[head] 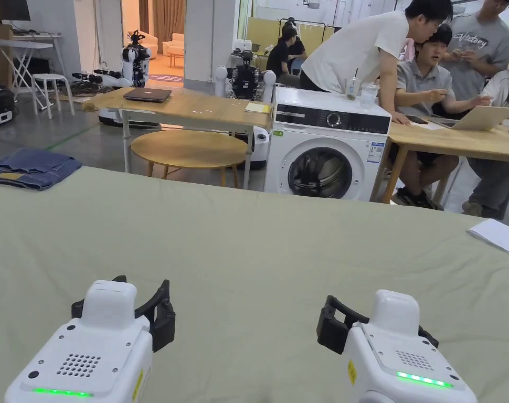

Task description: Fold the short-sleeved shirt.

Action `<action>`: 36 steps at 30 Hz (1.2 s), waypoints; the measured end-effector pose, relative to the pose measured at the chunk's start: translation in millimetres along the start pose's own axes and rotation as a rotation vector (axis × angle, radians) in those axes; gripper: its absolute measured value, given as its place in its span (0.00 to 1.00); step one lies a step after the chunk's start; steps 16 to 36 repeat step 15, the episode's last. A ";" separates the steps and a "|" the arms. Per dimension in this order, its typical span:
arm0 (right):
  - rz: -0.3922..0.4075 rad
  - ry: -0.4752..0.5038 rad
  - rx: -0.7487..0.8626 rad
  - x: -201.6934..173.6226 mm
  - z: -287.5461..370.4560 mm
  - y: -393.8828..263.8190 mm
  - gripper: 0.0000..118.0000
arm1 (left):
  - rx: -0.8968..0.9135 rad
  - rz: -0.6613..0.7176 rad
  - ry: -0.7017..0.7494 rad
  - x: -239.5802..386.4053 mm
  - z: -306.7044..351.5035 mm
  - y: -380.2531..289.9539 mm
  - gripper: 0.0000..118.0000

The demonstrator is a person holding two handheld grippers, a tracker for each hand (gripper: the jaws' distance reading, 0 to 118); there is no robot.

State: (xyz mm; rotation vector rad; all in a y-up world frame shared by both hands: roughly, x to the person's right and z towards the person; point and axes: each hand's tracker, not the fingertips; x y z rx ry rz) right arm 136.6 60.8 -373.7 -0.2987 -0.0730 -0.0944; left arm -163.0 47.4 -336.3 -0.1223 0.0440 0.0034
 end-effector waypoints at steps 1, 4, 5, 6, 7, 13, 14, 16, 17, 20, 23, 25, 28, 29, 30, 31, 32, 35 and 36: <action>0.003 0.002 -0.001 0.0 0.0 -0.1 0.80 | -0.001 0.002 -0.003 -0.2 0.8 -0.6 0.45; 0.009 -0.022 0.023 -0.5 -0.4 -2.5 0.80 | -0.007 0.000 -0.008 -0.2 0.1 -2.2 0.45; 0.012 -0.031 0.027 -0.3 -0.5 -2.4 0.80 | -0.010 -0.002 -0.009 0.1 0.2 -2.5 0.45; 0.013 -0.051 0.021 -0.5 -1.6 -1.7 0.80 | -0.014 -0.002 -0.009 0.5 1.3 -2.9 0.45; 0.012 -0.049 -0.007 0.5 -4.3 0.2 0.80 | -0.016 -0.002 -0.010 0.5 1.8 -3.4 0.45; -0.018 0.015 -0.083 6.7 -11.6 -1.5 0.80 | -0.020 0.002 -0.020 -0.5 -0.1 -3.9 0.45; -0.011 0.008 -0.082 5.5 -11.9 -3.2 0.80 | -0.019 0.001 -0.021 -0.6 1.2 -4.2 0.45; -0.002 0.000 -0.078 4.2 -11.7 -4.7 0.80 | -0.019 0.002 -0.020 -0.3 2.8 -4.1 0.45; -0.002 0.000 -0.078 4.2 -11.7 -4.7 0.80 | -0.019 0.002 -0.020 -0.3 2.8 -4.1 0.45; -0.002 0.000 -0.078 4.2 -11.7 -4.7 0.80 | -0.019 0.002 -0.020 -0.3 2.8 -4.1 0.45; -0.002 0.000 -0.078 4.2 -11.7 -4.7 0.80 | -0.019 0.002 -0.020 -0.3 2.8 -4.1 0.45; -0.002 0.000 -0.078 4.2 -11.7 -4.7 0.80 | -0.019 0.002 -0.020 -0.3 2.8 -4.1 0.45; -0.002 0.000 -0.078 4.2 -11.7 -4.7 0.80 | -0.019 0.002 -0.020 -0.3 2.8 -4.1 0.45; -0.002 0.000 -0.078 4.2 -11.7 -4.7 0.80 | -0.019 0.002 -0.020 -0.3 2.8 -4.1 0.45; -0.002 0.000 -0.078 4.2 -11.7 -4.7 0.80 | -0.019 0.002 -0.020 -0.3 2.8 -4.1 0.45; -0.002 0.000 -0.078 4.2 -11.7 -4.7 0.80 | -0.019 0.002 -0.020 -0.3 2.8 -4.1 0.45; -0.002 0.000 -0.078 4.2 -11.7 -4.7 0.80 | -0.019 0.002 -0.020 -0.3 2.8 -4.1 0.45; -0.002 0.000 -0.078 4.2 -11.7 -4.7 0.80 | -0.019 0.002 -0.020 -0.3 2.8 -4.1 0.45; -0.002 0.000 -0.078 4.2 -11.7 -4.7 0.80 | -0.019 0.002 -0.020 -0.3 2.8 -4.1 0.45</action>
